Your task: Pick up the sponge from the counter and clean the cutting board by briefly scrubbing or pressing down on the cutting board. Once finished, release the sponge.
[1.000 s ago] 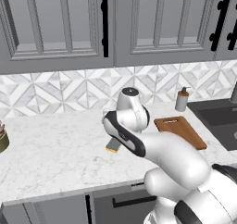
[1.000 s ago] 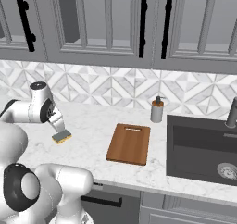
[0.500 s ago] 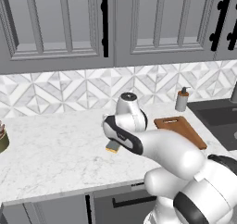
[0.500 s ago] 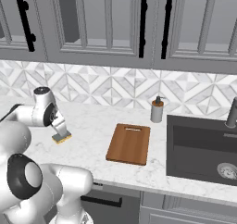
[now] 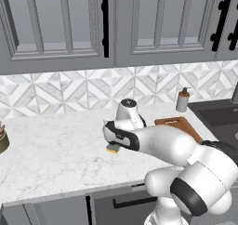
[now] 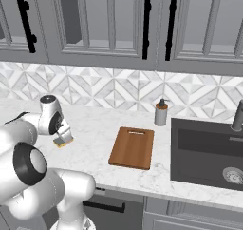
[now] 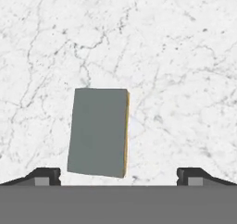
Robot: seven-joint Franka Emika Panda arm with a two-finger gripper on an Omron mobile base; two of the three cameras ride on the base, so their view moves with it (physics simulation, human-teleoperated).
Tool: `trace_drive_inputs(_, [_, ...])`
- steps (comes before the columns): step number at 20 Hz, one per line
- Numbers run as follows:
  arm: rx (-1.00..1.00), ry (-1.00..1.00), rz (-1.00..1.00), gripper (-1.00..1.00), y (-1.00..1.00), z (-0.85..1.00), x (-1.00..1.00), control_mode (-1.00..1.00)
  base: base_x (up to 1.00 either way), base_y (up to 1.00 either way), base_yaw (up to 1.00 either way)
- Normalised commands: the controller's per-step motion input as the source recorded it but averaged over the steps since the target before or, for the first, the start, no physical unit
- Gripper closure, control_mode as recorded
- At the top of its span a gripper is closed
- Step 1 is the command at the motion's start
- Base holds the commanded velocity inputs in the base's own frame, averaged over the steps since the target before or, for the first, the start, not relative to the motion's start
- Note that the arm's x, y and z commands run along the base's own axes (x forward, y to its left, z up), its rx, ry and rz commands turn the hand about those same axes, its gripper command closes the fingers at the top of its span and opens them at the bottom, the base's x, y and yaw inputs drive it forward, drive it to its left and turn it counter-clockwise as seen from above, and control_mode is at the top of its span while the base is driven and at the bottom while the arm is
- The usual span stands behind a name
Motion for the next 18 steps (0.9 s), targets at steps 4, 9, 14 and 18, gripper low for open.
trace_drive_inputs(4, [0.0,0.03,0.0,-1.0,0.0,-0.23,0.21,-1.0,0.0,0.0,0.0])
trace_drive_inputs(9, [0.0,0.01,0.0,-1.0,0.01,-0.1,0.19,-1.0,0.0,0.0,0.0])
trace_drive_inputs(14, [0.0,0.02,0.0,-1.0,0.0,-0.17,0.14,-1.0,0.0,0.0,0.0])
trace_drive_inputs(18, [0.0,0.0,0.0,-1.0,0.04,-0.18,0.05,-1.0,0.0,0.0,0.0])
